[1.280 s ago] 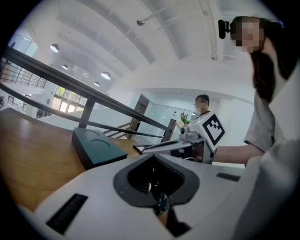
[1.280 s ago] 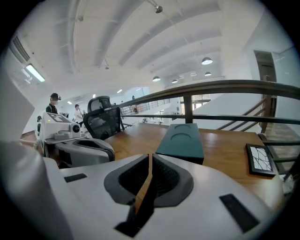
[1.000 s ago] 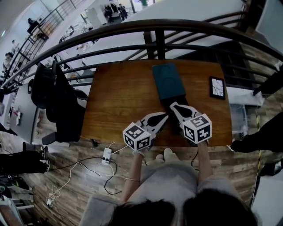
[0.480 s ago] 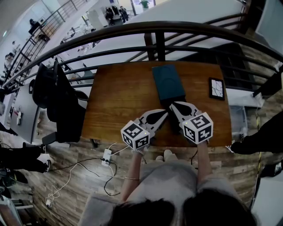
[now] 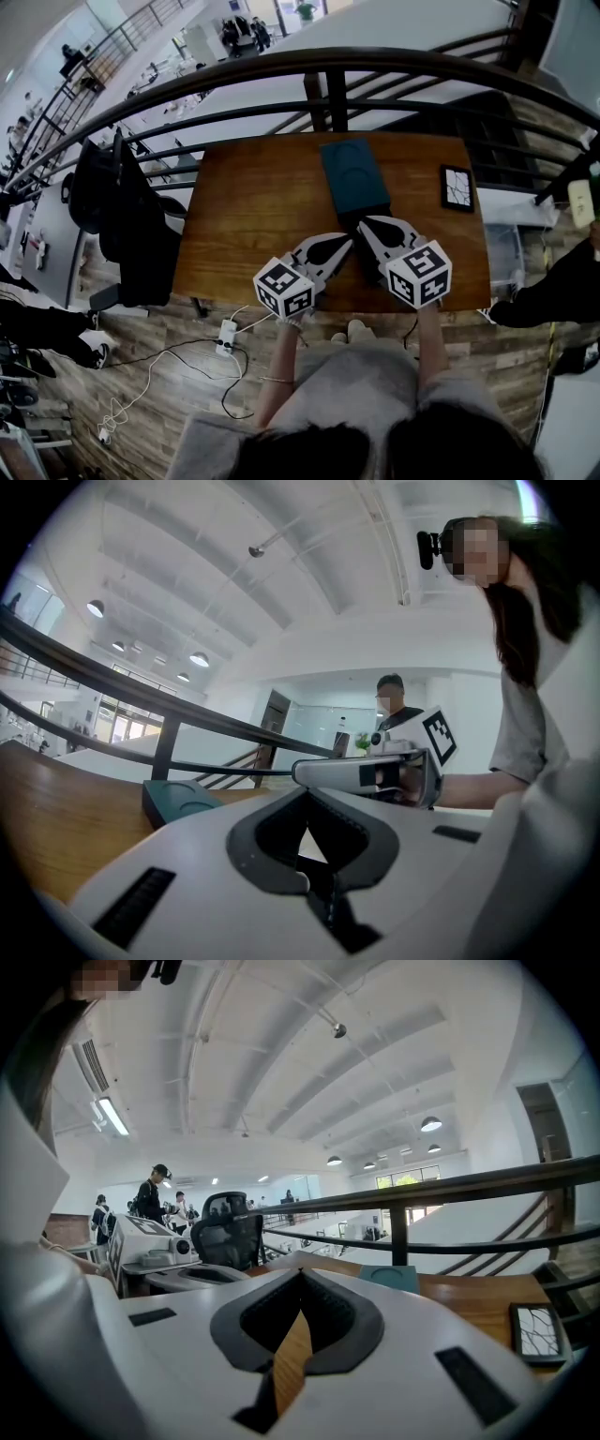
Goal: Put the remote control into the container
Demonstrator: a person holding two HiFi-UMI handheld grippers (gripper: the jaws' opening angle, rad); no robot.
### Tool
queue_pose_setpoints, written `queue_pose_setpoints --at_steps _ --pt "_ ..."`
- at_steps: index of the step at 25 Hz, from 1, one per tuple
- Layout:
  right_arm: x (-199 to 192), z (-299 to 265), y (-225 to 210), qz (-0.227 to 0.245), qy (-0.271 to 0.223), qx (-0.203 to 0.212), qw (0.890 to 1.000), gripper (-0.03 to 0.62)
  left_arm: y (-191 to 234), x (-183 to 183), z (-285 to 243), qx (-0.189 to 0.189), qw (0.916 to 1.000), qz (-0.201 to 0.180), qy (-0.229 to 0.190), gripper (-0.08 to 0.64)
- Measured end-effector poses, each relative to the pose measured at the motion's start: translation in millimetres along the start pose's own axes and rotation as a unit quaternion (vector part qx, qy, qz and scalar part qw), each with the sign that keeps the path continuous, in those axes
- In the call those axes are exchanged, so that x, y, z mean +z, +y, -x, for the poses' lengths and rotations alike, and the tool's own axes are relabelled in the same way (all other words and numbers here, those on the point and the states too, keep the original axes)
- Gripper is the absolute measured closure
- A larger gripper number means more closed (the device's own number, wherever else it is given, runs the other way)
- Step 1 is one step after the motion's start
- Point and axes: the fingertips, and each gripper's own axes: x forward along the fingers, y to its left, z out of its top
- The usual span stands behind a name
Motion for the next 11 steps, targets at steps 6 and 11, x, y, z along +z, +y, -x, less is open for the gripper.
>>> queue_pose_setpoints --at_steps 6,11 --pt "4.3 3.6 -3.5 0.004 -0.008 -0.001 1.000 0.563 0.7 2.5 -3.3 -0.002 1.0000 -0.002 -0.002 0.555" --pt "3.5 4.3 -1.5 0.005 -0.008 0.001 1.000 0.563 0.4 0.9 -3.5 -0.004 1.0000 -0.002 0.002 0.555"
